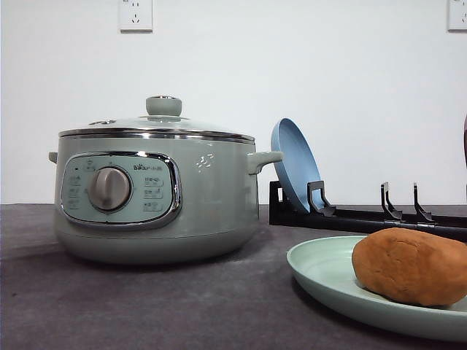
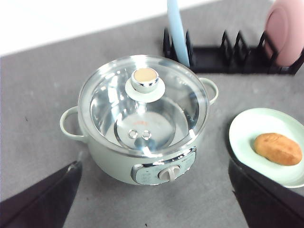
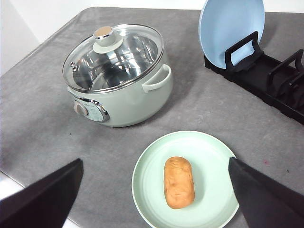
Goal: Transfer potato from steamer to green plate
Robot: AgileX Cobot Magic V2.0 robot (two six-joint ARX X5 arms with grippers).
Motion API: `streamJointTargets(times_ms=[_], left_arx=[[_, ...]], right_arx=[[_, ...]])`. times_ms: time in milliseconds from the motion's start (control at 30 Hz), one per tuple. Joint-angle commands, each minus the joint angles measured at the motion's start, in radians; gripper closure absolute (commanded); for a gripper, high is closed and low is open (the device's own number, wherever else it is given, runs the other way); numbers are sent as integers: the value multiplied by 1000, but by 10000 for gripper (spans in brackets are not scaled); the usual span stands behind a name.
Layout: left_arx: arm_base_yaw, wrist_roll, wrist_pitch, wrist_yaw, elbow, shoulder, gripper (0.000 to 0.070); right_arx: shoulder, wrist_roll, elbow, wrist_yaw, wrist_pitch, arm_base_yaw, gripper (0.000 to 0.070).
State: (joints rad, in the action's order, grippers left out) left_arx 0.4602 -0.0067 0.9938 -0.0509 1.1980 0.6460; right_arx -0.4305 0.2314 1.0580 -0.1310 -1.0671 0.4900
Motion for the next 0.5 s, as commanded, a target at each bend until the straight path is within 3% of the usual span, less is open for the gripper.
streamJointTargets(times_ms=[0,200,467], left_arx=[[5,-38,-24,-1,-29,-50,59],[5,-82,-15,-9,-117,-177,64],[6,-88,-22,-181,-148,-230,64]], right_arx=[[-4,-15,13,1,2,4,82],[-4,-15,12,1,-14,4,82],[-4,-37,9,-43,-65,4,100]])
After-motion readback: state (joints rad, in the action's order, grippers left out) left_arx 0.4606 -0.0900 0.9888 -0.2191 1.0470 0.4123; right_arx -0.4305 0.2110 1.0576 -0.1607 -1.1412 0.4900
